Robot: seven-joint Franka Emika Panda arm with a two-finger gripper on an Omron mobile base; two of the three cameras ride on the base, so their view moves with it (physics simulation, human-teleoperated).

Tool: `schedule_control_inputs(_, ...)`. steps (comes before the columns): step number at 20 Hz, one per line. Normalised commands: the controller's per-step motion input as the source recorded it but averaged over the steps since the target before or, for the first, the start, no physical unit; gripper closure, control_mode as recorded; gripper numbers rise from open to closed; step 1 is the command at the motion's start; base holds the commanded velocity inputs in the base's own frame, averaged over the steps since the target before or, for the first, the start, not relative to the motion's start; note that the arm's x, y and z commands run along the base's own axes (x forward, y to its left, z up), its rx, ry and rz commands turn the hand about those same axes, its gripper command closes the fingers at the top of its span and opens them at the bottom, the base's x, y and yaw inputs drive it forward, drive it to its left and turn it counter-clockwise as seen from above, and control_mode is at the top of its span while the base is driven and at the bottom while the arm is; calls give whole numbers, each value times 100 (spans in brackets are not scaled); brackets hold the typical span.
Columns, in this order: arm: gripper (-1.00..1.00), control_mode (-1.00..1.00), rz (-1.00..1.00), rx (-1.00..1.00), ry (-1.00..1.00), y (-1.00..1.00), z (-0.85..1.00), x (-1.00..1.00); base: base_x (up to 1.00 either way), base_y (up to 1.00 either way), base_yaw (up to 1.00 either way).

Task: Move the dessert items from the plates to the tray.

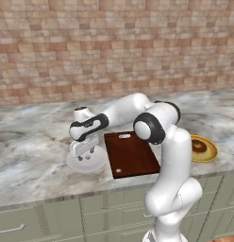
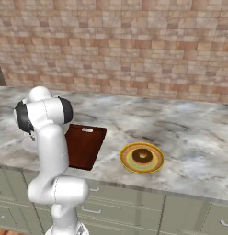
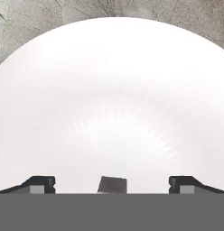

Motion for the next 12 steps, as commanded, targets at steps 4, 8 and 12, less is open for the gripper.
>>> schedule_control_inputs(4, -100, -100, 0, 0, 0, 0, 0, -3, 0, 0, 0)
schedule_control_inputs(8, -100, -100, 0, 0, 0, 0, 0, -7, 0, 0, 0)
schedule_control_inputs(12, -100, -100, 0, 0, 0, 0, 0, -8, 0, 0, 0)
